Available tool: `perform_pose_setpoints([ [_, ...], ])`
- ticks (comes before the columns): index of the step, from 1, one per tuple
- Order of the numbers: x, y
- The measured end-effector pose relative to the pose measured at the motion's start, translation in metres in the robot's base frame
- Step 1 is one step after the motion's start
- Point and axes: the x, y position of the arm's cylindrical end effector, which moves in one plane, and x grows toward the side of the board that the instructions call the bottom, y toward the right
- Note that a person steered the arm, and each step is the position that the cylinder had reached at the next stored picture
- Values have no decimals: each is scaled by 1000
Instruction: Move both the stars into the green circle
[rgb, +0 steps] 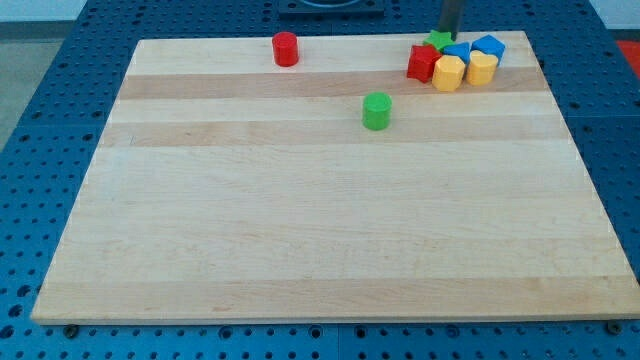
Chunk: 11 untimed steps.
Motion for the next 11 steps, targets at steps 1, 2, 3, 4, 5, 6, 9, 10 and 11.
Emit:
perform_pose_setpoints([
  [1, 20, -56],
  [2, 31, -92],
  [3, 2, -81],
  [4, -13, -36],
  [5, -4, 9],
  [6, 10, 14],
  [9, 99, -106],
  [10, 99, -135],
  [11, 133, -149],
])
